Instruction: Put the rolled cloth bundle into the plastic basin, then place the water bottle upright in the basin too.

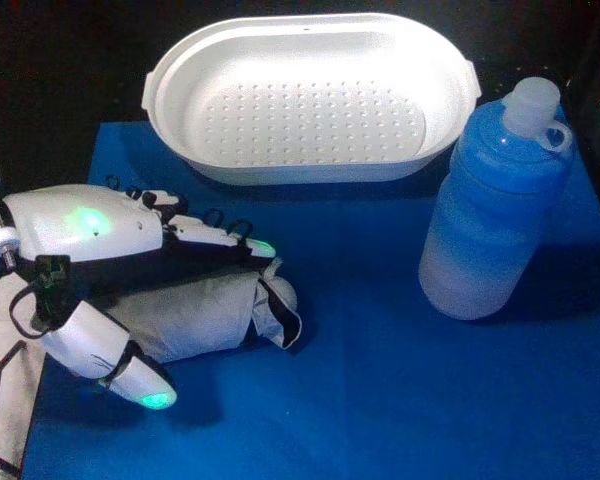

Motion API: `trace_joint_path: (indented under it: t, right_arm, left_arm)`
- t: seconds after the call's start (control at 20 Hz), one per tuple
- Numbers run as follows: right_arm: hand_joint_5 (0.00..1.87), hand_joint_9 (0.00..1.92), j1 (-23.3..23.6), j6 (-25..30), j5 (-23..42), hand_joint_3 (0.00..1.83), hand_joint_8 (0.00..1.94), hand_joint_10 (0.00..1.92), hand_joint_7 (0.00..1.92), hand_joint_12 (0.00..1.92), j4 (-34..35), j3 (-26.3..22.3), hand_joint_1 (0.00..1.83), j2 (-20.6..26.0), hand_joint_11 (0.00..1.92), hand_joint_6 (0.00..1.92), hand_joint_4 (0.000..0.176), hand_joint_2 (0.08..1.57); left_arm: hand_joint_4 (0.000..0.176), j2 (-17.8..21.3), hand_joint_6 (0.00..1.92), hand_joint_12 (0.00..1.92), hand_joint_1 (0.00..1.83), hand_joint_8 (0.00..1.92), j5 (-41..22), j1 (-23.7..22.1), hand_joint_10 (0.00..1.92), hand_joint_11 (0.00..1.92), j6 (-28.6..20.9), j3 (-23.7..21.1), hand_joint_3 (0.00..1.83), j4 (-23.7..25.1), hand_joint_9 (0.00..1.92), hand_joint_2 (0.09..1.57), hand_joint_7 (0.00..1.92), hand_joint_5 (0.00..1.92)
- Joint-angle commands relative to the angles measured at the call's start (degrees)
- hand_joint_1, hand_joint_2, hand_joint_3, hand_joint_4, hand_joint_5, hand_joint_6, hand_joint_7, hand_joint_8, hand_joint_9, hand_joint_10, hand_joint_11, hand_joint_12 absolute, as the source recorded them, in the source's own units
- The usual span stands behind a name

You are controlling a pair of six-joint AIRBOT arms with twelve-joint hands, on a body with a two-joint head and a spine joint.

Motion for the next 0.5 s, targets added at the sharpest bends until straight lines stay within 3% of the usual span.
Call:
trace_joint_path:
  t: [0.0, 0.25, 0.3, 0.35, 0.4, 0.45]
  right_arm:
    - [0.44, 0.27, 0.22, 0.42, 6.76, 0.00, 0.00, 0.00, 0.34, 0.00, -0.18, 0.19, 0.35, 0.10, 0.23, 0.00, 0.169, 1.30]
    - [0.42, 0.26, 0.22, 0.44, 6.76, 0.01, 0.00, 0.00, 0.33, 0.00, -0.20, 0.18, 0.33, 0.03, 0.24, 0.00, 0.157, 1.33]
    - [0.42, 0.26, 0.22, 0.44, 6.76, 0.01, 0.00, 0.00, 0.33, 0.00, -0.20, 0.18, 0.32, 0.00, 0.24, 0.00, 0.162, 1.33]
    - [0.42, 0.25, 0.22, 0.45, 6.76, 0.00, 0.00, 0.00, 0.32, 0.00, -0.20, 0.18, 0.32, -0.04, 0.24, 0.00, 0.164, 1.34]
    - [0.42, 0.24, 0.22, 0.45, 6.76, 0.00, 0.00, 0.00, 0.32, 0.00, -0.22, 0.18, 0.31, -0.06, 0.22, 0.00, 0.162, 1.34]
    - [0.41, 0.23, 0.22, 0.45, 6.76, 0.00, 0.00, 0.00, 0.31, 0.00, -0.28, 0.18, 0.31, -0.08, 0.20, 0.00, 0.162, 1.34]
  left_arm:
    - [0.176, 0.09, 0.00, 1.50, 0.77, 0.01, -2.76, -0.70, 0.01, 0.03, 0.10, -0.11, 0.00, -1.60, 0.42, 0.91, 0.27, 0.17]
    - [0.148, -0.54, 0.00, 1.63, 0.94, 0.01, 1.09, -0.64, 0.04, 0.03, 2.30, -0.11, 0.00, -0.77, 0.54, 0.93, 0.42, 0.25]
    - [0.101, -0.75, 0.01, 1.61, 1.02, 0.02, 1.58, -0.63, 0.08, 0.03, 2.80, -0.11, 0.00, -0.77, 0.62, 1.01, 0.58, 0.41]
    - [0.062, -0.93, 0.00, 1.66, 1.07, 0.00, 1.93, -0.64, 0.54, 0.05, 3.20, -0.10, 0.00, -0.77, 0.47, 1.05, 0.67, 0.52]
    - [0.019, -1.09, 0.01, 1.72, 1.11, 0.06, 1.98, -0.65, 1.18, 0.05, 3.34, 0.00, 0.00, -1.07, 0.29, 1.10, 0.78, 0.69]
    - [0.000, -1.21, 1.31, 1.85, 1.15, 1.67, 1.79, -0.66, 1.52, 0.12, 3.63, 0.09, 0.00, -1.57, 0.32, 1.30, 0.67, 0.62]
